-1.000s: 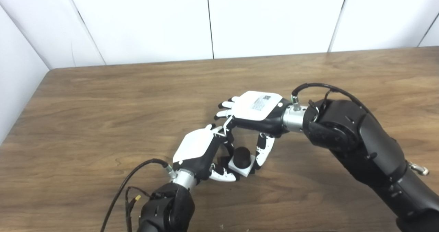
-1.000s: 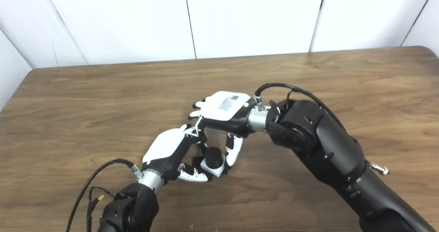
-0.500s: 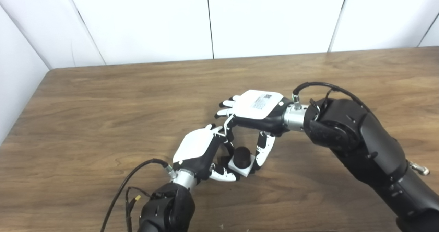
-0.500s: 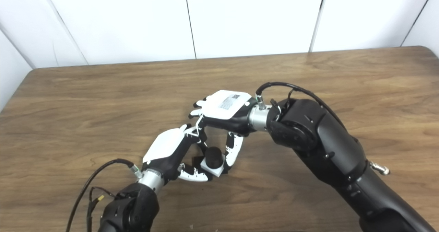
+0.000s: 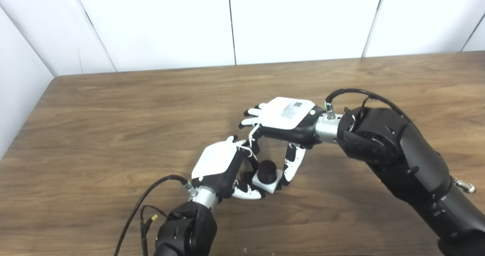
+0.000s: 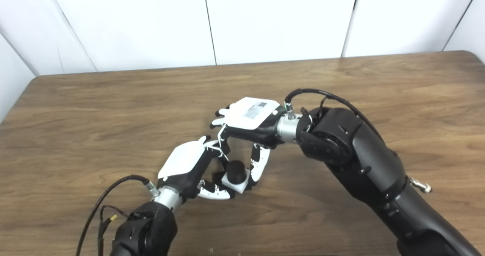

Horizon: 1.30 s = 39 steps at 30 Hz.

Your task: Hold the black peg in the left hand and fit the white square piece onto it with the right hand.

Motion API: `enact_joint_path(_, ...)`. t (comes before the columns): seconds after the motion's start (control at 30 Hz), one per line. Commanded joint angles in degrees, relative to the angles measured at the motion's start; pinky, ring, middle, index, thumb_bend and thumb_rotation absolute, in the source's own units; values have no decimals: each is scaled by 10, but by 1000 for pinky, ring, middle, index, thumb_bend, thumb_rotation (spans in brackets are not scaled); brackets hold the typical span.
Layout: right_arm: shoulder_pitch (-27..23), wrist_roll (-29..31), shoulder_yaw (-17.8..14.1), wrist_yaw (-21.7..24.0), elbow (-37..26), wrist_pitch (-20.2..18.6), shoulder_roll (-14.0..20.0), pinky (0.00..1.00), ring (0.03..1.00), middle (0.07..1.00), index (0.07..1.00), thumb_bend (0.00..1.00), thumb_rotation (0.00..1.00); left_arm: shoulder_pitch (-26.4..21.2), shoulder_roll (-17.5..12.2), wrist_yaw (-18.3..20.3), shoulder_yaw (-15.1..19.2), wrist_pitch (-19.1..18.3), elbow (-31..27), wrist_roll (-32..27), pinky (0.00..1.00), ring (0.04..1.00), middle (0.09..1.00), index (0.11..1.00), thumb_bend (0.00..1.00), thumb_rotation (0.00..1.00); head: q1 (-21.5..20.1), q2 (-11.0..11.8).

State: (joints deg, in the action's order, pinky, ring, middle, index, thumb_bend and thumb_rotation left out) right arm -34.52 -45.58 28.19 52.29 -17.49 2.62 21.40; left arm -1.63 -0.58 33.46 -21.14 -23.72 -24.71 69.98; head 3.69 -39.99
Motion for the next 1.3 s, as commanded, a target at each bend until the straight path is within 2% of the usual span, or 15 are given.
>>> enact_joint_path(0.0, -26, 2, -12, -3, -17, -3, 5, 1000, 1000, 947, 648, 960, 296, -12, 3, -5, 1, 3, -6, 10, 914, 993, 900, 717, 816, 222, 0, 0)
enact_joint_path(0.27, -26, 0, -15, 5, -18, -11, 5, 1000, 1000, 952, 655, 959, 297, -13, 9, 30, 14, -8, -29, 0, 973, 1000, 933, 794, 805, 253, 2, 0)
enact_joint_path(0.67, -27, 4, -20, 2, -18, -9, 8, 1000, 1000, 947, 654, 953, 310, -17, 8, 79, 39, -8, -62, -11, 994, 1000, 936, 809, 834, 266, 3, 3)
enact_joint_path(0.83, -24, 8, -30, -6, -19, -6, 13, 1000, 1000, 941, 644, 961, 300, -21, 4, 123, 49, -11, -80, 23, 989, 1000, 937, 822, 849, 343, 4, 4)
enact_joint_path(0.97, -20, 10, -39, -5, -22, -12, 16, 1000, 1000, 944, 646, 959, 294, -23, 10, 152, 63, -16, -90, 44, 996, 1000, 960, 852, 880, 345, 5, 4)
enact_joint_path(1.07, -13, 16, -50, -11, -23, -11, 25, 1000, 1000, 943, 647, 962, 293, -21, 11, 172, 83, -22, -102, 38, 1000, 1000, 967, 861, 870, 311, 6, 4)
enact_joint_path(1.27, 1, 33, -74, -15, -24, -21, 32, 997, 1000, 934, 654, 975, 310, -15, 11, 191, 113, -24, -117, 42, 999, 1000, 973, 868, 860, 344, 5, 4)
